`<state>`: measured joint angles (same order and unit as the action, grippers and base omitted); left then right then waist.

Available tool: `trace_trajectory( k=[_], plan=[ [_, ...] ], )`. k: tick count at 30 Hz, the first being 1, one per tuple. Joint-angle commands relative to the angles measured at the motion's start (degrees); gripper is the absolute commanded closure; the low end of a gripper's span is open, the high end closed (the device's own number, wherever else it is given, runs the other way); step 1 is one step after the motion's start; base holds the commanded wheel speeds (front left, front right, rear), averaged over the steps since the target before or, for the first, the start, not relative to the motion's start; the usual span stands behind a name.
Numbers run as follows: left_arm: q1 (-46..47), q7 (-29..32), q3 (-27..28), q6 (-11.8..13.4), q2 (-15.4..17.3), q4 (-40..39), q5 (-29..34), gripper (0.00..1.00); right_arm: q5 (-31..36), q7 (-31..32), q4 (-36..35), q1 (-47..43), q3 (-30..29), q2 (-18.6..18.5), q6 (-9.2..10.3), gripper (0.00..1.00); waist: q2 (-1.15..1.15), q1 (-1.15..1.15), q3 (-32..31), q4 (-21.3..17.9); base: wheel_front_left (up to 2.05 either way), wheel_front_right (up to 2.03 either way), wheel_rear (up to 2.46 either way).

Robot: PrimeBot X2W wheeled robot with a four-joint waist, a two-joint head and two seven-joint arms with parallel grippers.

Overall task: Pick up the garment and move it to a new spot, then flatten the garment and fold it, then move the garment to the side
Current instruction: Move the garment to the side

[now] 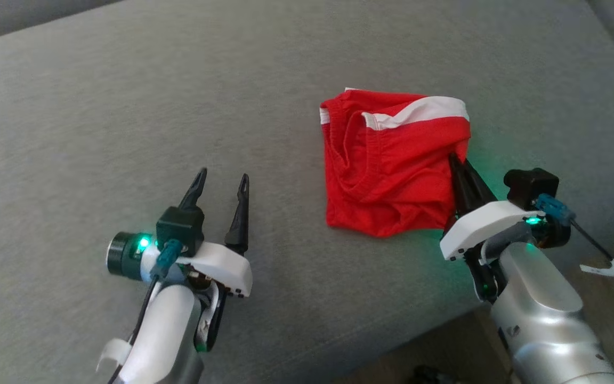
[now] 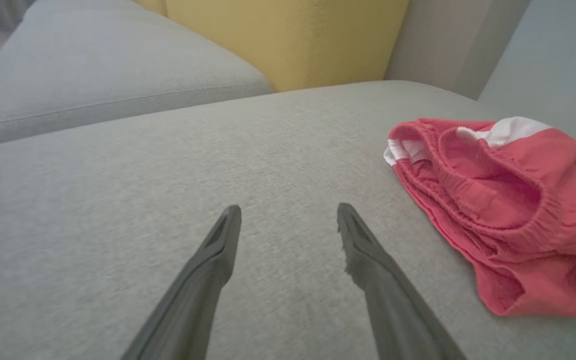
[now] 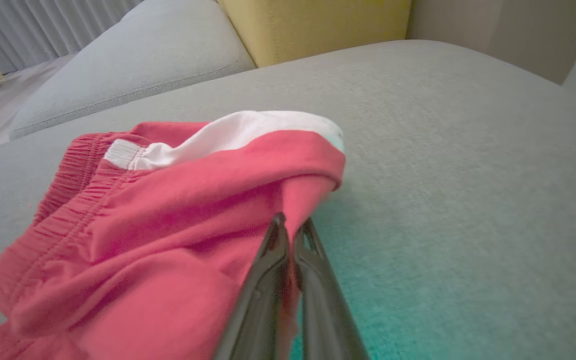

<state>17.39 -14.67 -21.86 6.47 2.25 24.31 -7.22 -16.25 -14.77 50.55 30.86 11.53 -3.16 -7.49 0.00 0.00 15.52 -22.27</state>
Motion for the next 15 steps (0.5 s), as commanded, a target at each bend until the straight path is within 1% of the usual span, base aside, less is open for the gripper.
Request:
trace_trajectory(
  k=[1,3,6,9,11,15],
  plan=[
    [1.99,-0.33,1.22,-0.27,0.63,-1.41,0.49,0.0,-0.6,-0.22,-1.86,0.25,1.12,0.27,0.0,1.0,0.0,0.0,2.42,-2.69,0.0,0.0,0.0],
    [2.37,-0.33,0.93,-0.46,0.63,-1.31,0.78,0.0,-0.46,-0.22,-2.12,0.95,0.7,0.27,0.0,1.0,0.0,0.0,3.15,-2.72,0.0,0.0,0.0],
    [2.76,-0.33,0.77,-0.7,0.63,-1.14,1.11,0.0,1.44,-0.22,-2.47,2.69,-0.88,0.11,0.0,1.0,0.0,0.0,4.11,-1.9,0.0,0.0,0.0],
    [3.01,-0.33,0.93,-0.73,0.63,-1.09,1.31,0.0,3.78,-0.22,-1.97,4.77,-3.13,-1.25,0.0,1.0,0.0,0.0,4.85,-0.47,0.0,0.0,0.0],
    [3.11,-0.33,0.91,-0.76,0.63,-1.13,1.41,0.0,5.29,-0.22,-1.1,6.54,-4.88,-2.78,0.0,1.0,0.0,0.0,5.26,0.7,0.0,0.0,0.0],
    [3.36,-0.33,0.83,-0.63,0.63,-1.45,1.37,0.0,8.49,-0.22,1.77,10.61,-9.17,-7.23,0.0,1.0,0.0,0.0,5.88,3.38,0.0,0.0,0.0]
  ],
)
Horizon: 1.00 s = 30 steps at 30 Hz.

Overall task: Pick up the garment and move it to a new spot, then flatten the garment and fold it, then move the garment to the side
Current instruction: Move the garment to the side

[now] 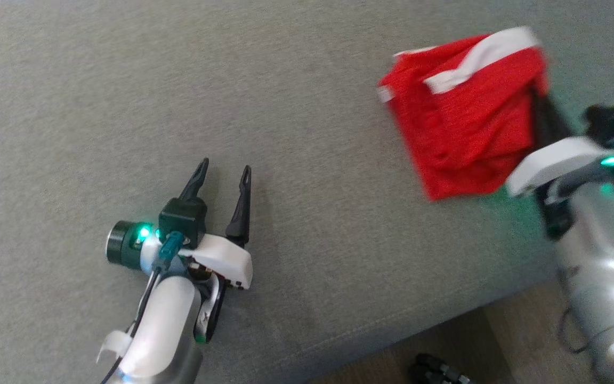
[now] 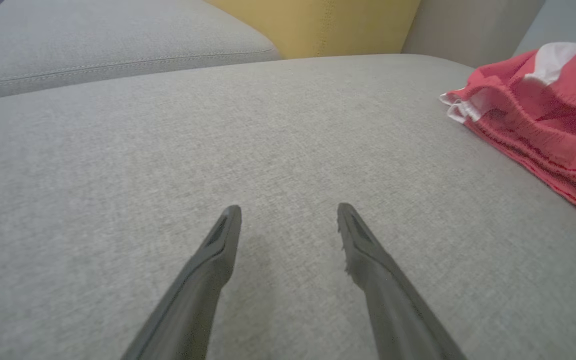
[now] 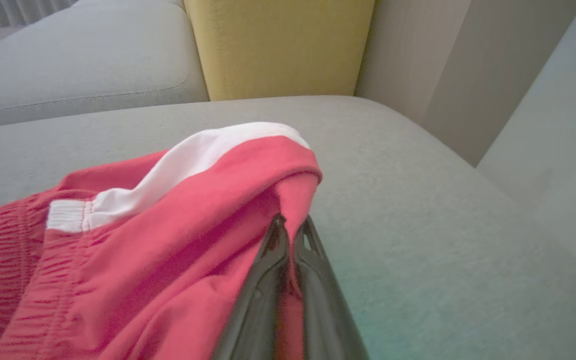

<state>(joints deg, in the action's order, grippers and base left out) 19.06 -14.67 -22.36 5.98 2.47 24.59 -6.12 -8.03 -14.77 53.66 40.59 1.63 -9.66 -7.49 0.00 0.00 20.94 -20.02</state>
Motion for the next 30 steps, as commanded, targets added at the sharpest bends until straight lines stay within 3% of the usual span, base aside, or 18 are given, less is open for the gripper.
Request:
trace_trajectory(
  k=[1,10,21,22,23,24,25,30],
  plan=[
    [1.77,-0.33,1.34,-0.09,0.41,-1.85,0.24,0.0,1.06,-0.23,-0.49,1.92,-0.28,-1.88,0.0,1.0,0.0,0.0,0.62,1.78,0.0,0.0,0.0],
    [2.09,-0.33,0.69,0.19,0.41,-2.62,-0.85,0.0,10.99,-0.16,9.13,8.15,-12.7,-11.95,0.0,1.0,0.0,0.0,0.95,6.76,0.0,0.0,0.0],
    [1.75,-0.33,0.65,0.68,0.41,-2.91,-1.76,0.0,19.69,-0.21,9.51,8.99,-23.32,-14.58,0.0,1.0,0.0,0.0,0.6,8.85,0.0,0.0,0.0],
    [1.77,-0.33,0.76,0.68,0.41,-2.88,-1.71,0.0,20.38,-0.21,8.95,8.98,-24.15,-14.39,0.0,0.88,0.0,0.0,0.62,8.87,0.0,0.0,0.0],
    [1.76,-0.33,0.89,0.68,0.41,-2.83,-1.69,0.0,20.96,-0.21,8.36,8.96,-25.03,-14.11,0.0,0.56,0.0,0.0,0.59,8.9,0.0,0.0,0.0],
    [1.74,-0.33,1.04,0.69,0.41,-2.72,-1.74,0.0,21.09,-0.21,7.64,9.04,-25.82,-13.54,0.0,0.07,0.0,0.0,0.57,8.91,0.0,0.0,0.0],
    [1.73,-0.33,1.15,0.64,0.41,-2.63,-1.8,0.0,20.49,-0.22,6.89,9.27,-26.47,-12.67,0.0,0.0,0.0,0.0,0.52,8.92,0.0,0.0,0.0],
    [1.55,-0.33,1.86,0.65,0.41,-2.48,-1.9,0.0,20.97,-0.22,2.59,8.98,-25.55,-10.29,0.0,0.0,0.0,0.0,-0.2,9.1,0.0,0.0,0.0]
  ],
)
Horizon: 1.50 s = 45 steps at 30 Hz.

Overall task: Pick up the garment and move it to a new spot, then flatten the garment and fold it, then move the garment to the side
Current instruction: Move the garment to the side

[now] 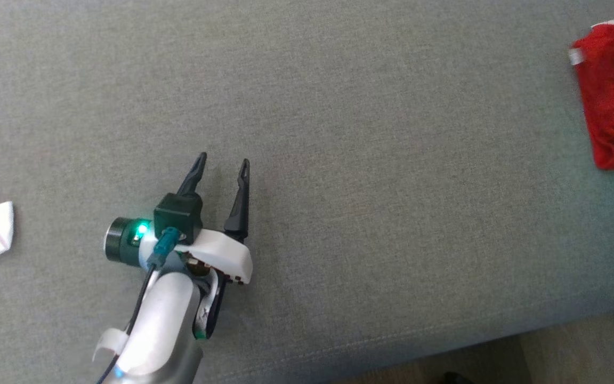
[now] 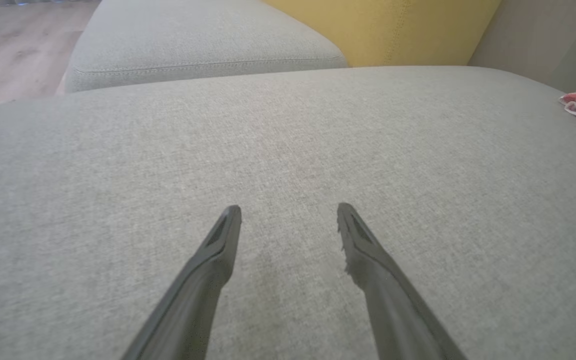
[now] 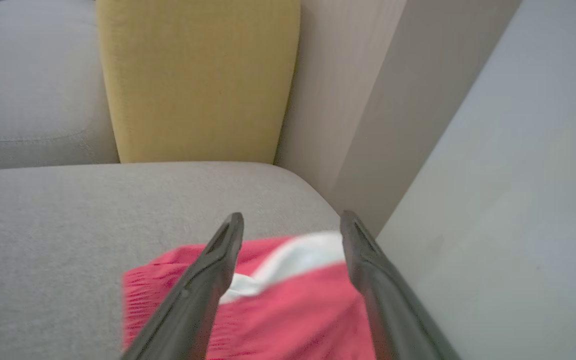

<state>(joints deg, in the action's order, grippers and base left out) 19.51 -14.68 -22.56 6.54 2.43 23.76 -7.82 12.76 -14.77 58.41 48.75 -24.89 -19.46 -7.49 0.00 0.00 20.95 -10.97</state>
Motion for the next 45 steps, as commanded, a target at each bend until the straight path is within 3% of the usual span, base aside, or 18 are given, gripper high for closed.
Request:
trace_trajectory(
  k=[1,6,13,19,32,45],
  plan=[
    [0.97,-0.32,2.22,0.14,0.44,-1.68,-0.27,0.0,0.2,-0.22,-3.24,0.62,1.51,0.11,0.0,0.0,0.0,0.0,-0.49,0.15,0.0,0.0,0.0],
    [0.04,-0.32,2.96,0.7,0.44,-2.14,-0.76,0.0,-2.36,-0.22,-9.75,-1.32,6.22,4.09,0.0,0.0,0.0,0.0,-2.33,1.34,0.0,0.0,0.0],
    [-1.67,-0.32,4.35,1.51,0.44,-2.43,-2.07,0.0,-9.05,-0.22,-19.37,-7.45,18.04,9.39,0.0,0.0,0.0,0.0,-5.14,4.87,0.0,0.0,0.0],
    [-3.79,-0.32,5.92,2.27,0.44,-2.82,-2.66,0.0,-14.31,-0.22,-23.36,-13.2,25.03,12.43,0.0,0.0,0.0,0.0,-7.89,8.33,0.0,0.0,0.0],
    [-9.13,-0.32,9.31,3.39,0.44,-3.74,-2.72,0.0,-16.19,-0.23,-23.84,-24.36,25.5,16.15,0.0,0.0,0.0,0.0,-12.56,12.72,0.0,0.0,0.0],
    [-13.22,-0.32,12.49,2.93,0.44,-4.5,-1.69,0.0,-20.0,-0.23,-25.23,-30.96,26.35,16.57,0.0,0.0,0.0,0.0,-17.57,11.59,0.0,0.0,0.0]
  ],
)
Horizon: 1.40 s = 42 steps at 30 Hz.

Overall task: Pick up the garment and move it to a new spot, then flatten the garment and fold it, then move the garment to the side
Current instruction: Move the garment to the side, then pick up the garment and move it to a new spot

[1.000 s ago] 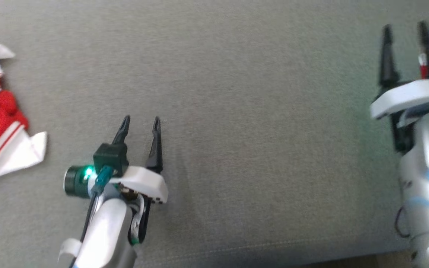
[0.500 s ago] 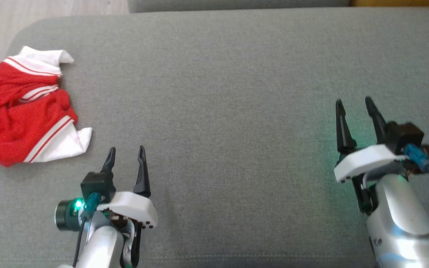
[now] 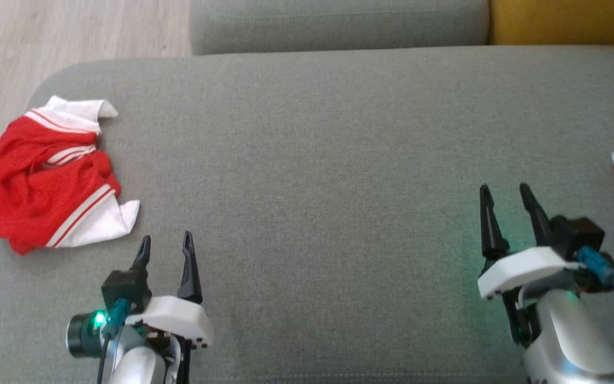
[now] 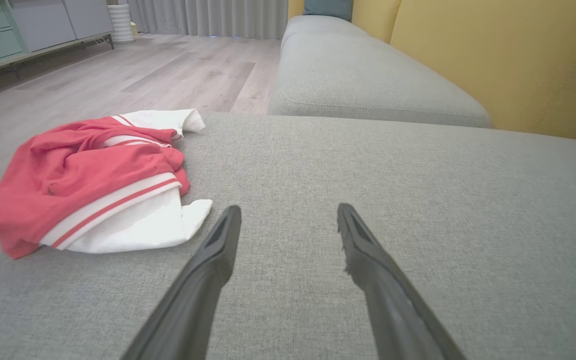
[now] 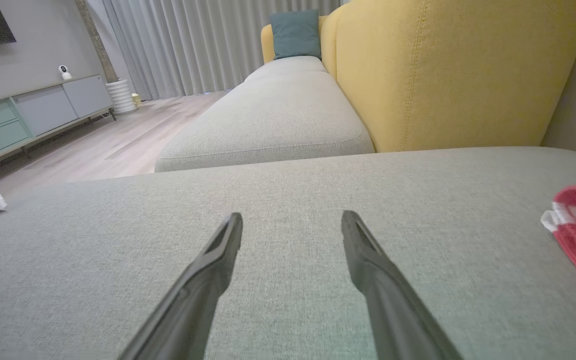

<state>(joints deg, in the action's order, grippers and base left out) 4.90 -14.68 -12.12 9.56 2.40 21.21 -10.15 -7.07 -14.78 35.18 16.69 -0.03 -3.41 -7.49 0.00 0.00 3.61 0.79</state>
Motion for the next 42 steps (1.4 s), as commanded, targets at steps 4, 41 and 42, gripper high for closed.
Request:
trace_trajectory(
  k=[4,41,42],
  plan=[
    [0.76,-0.32,2.53,-0.33,0.48,-1.98,0.8,0.0,-1.17,-0.22,-1.9,-0.12,2.04,0.52,0.0,0.0,0.0,0.0,-0.9,-0.32,0.0,0.0,0.0],
    [0.51,-0.32,5.72,0.79,0.48,-4.85,1.0,0.0,-4.13,-0.22,-2.98,0.65,6.07,0.53,0.0,0.0,0.0,0.0,1.44,24.26,0.0,0.0,0.0],
    [0.42,-0.32,6.19,0.8,0.48,-4.87,0.9,0.0,-4.13,-0.22,-2.93,0.64,6.18,0.53,0.0,0.0,0.0,0.0,1.41,25.05,0.0,0.0,0.0]
  ],
)
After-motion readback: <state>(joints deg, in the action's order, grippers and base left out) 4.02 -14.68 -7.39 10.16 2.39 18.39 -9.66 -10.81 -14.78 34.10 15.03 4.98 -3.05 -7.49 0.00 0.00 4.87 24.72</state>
